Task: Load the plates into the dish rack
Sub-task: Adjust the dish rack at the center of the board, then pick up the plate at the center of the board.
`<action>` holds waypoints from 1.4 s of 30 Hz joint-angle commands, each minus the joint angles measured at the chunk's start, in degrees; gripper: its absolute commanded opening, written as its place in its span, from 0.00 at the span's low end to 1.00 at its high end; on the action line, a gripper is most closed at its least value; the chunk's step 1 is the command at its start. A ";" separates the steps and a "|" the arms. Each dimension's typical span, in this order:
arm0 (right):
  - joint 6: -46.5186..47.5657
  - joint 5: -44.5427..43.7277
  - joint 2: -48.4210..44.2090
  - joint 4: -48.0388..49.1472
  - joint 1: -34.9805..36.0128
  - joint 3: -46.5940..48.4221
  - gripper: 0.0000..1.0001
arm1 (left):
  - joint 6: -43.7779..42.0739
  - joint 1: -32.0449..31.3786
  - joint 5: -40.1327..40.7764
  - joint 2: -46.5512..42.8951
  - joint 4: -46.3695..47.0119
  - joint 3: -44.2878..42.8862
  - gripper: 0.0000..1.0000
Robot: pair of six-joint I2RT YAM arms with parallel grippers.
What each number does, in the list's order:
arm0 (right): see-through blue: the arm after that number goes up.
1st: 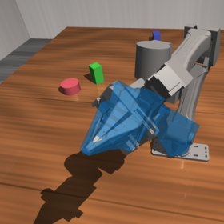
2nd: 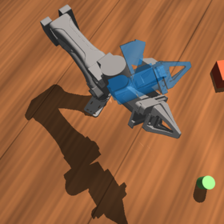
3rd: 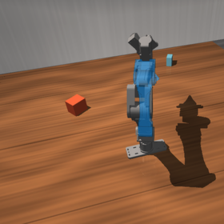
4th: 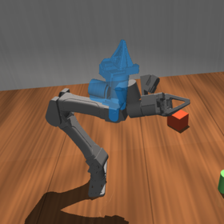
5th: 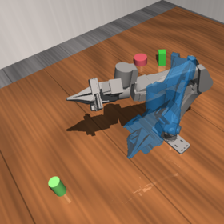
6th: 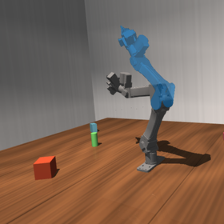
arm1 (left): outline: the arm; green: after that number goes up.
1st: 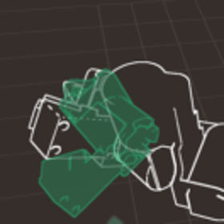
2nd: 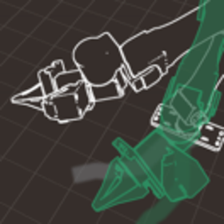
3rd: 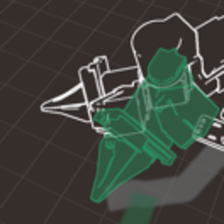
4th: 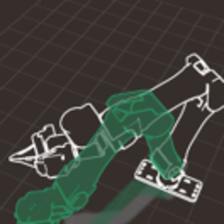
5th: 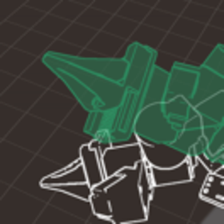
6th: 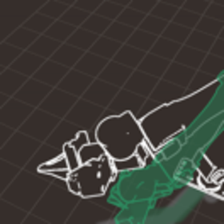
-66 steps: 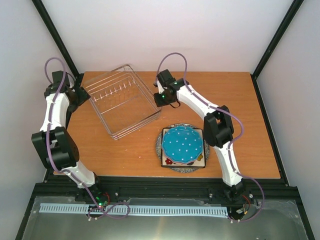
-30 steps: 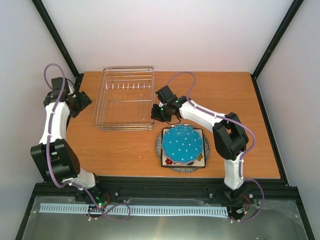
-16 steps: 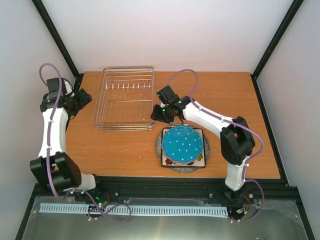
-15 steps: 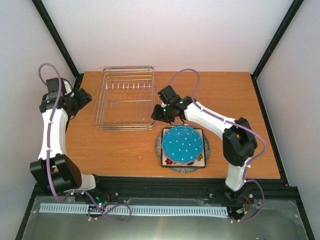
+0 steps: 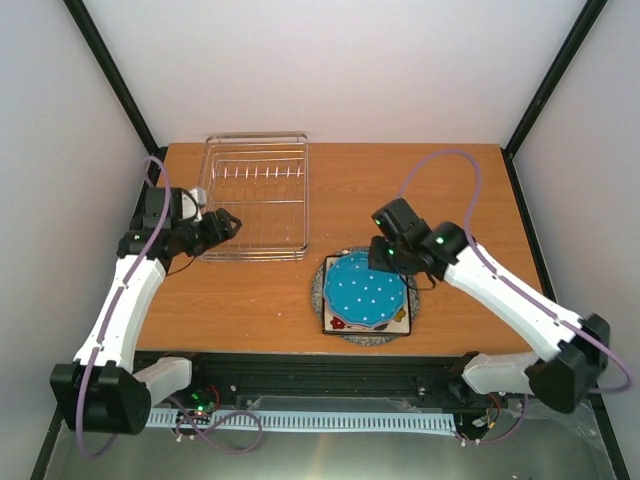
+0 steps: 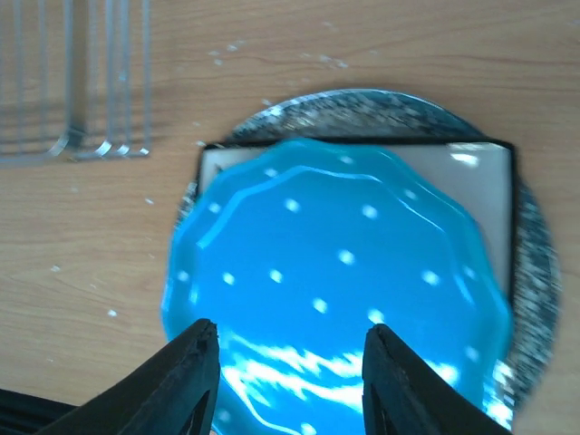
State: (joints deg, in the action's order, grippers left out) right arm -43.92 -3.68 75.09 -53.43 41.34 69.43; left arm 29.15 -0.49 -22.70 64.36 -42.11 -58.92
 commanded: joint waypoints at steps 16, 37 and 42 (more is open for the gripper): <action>9.97 6.74 -18.00 -1.33 -11.72 -24.66 0.38 | 4.69 -21.74 -1.66 -3.99 -1.07 -3.16 0.88; 16.92 11.47 -8.25 8.24 -18.50 -25.81 0.20 | 4.61 -21.57 2.30 -0.52 -1.40 -6.28 0.99; 17.76 12.40 -6.27 9.27 -19.09 -25.90 0.18 | 4.44 -21.48 3.00 0.31 -1.49 -6.62 0.99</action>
State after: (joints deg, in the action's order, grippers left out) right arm -27.81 7.90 67.48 -45.95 23.00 43.86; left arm 33.76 -21.91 -20.82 64.12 -43.07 -62.76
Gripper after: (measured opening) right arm 0.184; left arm 0.992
